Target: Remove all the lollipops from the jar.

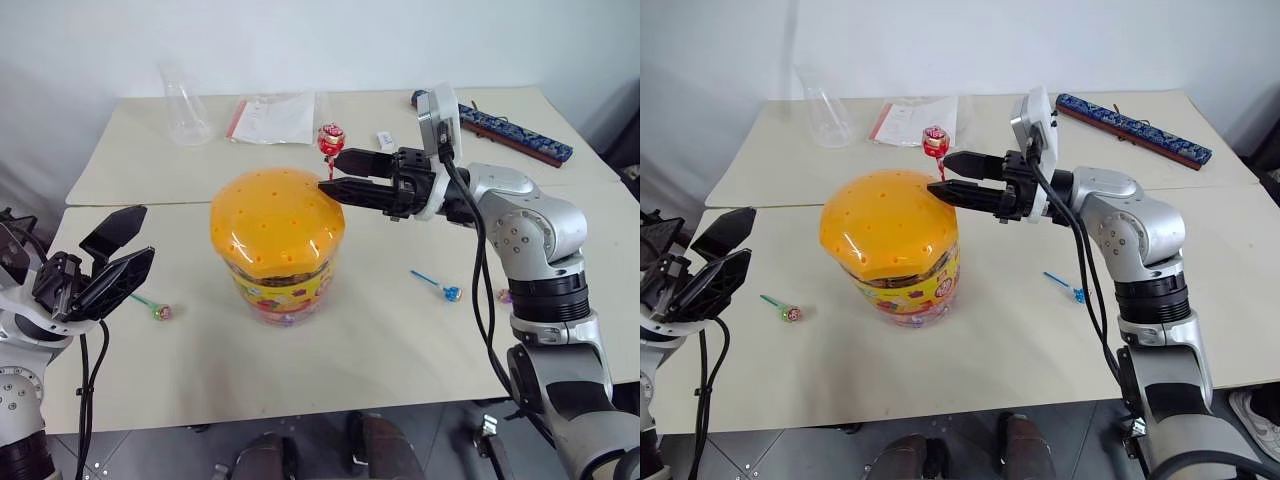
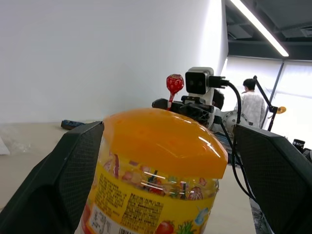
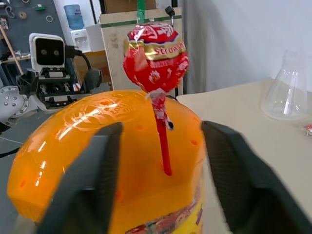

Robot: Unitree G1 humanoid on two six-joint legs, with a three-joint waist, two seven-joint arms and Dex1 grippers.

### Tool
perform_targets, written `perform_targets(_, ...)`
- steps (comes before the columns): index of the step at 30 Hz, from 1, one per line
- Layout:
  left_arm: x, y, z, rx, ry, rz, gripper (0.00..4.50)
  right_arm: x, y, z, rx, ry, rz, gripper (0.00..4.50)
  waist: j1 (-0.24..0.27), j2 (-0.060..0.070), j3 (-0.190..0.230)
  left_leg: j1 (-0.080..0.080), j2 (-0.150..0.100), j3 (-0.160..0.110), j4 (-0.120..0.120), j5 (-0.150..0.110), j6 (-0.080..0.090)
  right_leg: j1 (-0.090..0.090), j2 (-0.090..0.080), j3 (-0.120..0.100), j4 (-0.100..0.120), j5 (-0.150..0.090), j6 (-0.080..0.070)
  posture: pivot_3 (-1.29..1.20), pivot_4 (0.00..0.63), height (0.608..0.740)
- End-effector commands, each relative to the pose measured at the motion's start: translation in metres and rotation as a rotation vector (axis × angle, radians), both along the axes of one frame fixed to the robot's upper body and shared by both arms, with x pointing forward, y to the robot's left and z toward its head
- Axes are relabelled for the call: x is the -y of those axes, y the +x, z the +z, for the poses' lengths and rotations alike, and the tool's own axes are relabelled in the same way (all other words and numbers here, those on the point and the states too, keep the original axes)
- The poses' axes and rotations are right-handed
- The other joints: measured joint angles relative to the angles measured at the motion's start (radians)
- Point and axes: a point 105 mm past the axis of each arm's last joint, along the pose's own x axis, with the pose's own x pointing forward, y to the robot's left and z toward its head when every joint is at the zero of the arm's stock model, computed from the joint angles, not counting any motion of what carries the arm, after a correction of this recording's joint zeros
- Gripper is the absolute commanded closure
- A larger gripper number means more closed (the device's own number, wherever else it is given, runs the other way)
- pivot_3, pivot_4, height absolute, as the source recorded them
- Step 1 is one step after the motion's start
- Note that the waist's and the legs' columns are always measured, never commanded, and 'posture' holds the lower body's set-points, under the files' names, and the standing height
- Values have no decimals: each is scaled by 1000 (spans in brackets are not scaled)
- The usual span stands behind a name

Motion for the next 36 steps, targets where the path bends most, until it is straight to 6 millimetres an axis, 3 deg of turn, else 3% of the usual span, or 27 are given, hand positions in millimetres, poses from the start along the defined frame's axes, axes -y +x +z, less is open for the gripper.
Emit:
perform_targets(1,4,-6,10,61,5,-8,0,-3,-5,18,60,45,23,3210,0,0,0,0,0,0,0,0,0,0,0,0,0,0,0,0,150,740)
perform_targets(5,6,-4,12,67,26,-22,0,-1,-7,27,87,124,50,4467,1,0,0,0,0,0,0,0,0,0,1,0,0,0,0,0,150,740)
perform_targets(8,7,-3,13,69,58,-47,0,17,-12,40,124,193,65,4467,3,0,0,0,0,0,0,0,0,0,1,0,0,0,0,0,150,740)
perform_targets(12,15,-3,12,62,120,-132,0,71,-4,60,137,214,-78,4467,9,-1,0,-1,-2,-1,0,0,1,0,2,-2,-1,0,0,0,150,740)
perform_targets(14,18,-4,11,55,152,-167,0,94,-1,60,147,159,-157,4467,7,-1,0,-2,-4,0,0,0,2,0,0,-2,-2,0,0,0,150,740)
perform_targets(17,24,-5,9,38,223,-218,0,143,10,36,121,-83,-380,4467,6,-1,0,-2,-4,2,-1,-1,3,0,0,-1,-6,0,0,0,150,740)
perform_targets(20,28,-6,1,15,298,-247,0,211,15,-15,95,-453,-623,4467,6,-1,0,-2,-3,2,-2,-1,3,1,0,-2,-8,0,0,0,150,740)
perform_targets(23,28,-6,-3,9,331,-259,0,246,7,-58,41,-666,-669,4467,1,0,1,0,-3,6,-2,-2,2,1,1,-2,-9,0,0,0,150,740)
perform_targets(30,31,-2,-4,57,387,-235,0,293,-5,-131,-91,-845,-753,4467,-10,1,1,6,0,12,-2,0,0,1,2,1,-8,-1,-1,0,150,740)
perform_targets(33,30,-4,-6,43,411,-247,0,302,-7,-141,-119,-821,-785,3799,-10,1,1,6,0,12,-2,0,-1,1,0,6,-7,-1,-2,0,150,740)
perform_targets(36,25,-5,-6,20,411,-231,0,303,-9,-136,-84,-779,-770,2761,-8,2,2,6,1,11,-2,0,-1,1,0,6,-7,-1,-2,0,150,740)
